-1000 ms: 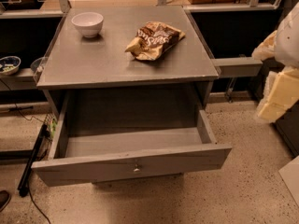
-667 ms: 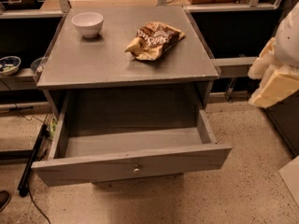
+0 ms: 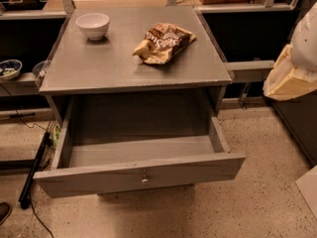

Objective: Close top drawer

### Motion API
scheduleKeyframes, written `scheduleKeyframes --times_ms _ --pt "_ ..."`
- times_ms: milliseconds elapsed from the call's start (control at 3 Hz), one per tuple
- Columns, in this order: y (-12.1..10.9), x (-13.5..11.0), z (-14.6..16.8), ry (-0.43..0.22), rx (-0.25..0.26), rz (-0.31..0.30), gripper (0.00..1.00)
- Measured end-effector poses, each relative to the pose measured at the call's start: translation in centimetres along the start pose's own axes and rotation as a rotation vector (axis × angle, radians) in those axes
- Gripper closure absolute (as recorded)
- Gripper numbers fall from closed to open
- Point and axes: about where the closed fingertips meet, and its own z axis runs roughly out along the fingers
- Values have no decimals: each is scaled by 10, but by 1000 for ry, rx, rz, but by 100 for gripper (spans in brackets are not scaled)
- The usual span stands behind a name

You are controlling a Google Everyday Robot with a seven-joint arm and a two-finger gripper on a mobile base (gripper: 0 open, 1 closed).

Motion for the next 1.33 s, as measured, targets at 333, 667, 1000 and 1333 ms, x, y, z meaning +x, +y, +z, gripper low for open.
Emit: scheduleKeyframes --times_ms 333,667,1000,1333 --pt "8 -1 4 -21 2 12 100" --pt "28 4 35 -2 -2 17 100" --pt "38 11 69 9 -26 8 100" --pt "49 19 131 24 -106 -9 100"
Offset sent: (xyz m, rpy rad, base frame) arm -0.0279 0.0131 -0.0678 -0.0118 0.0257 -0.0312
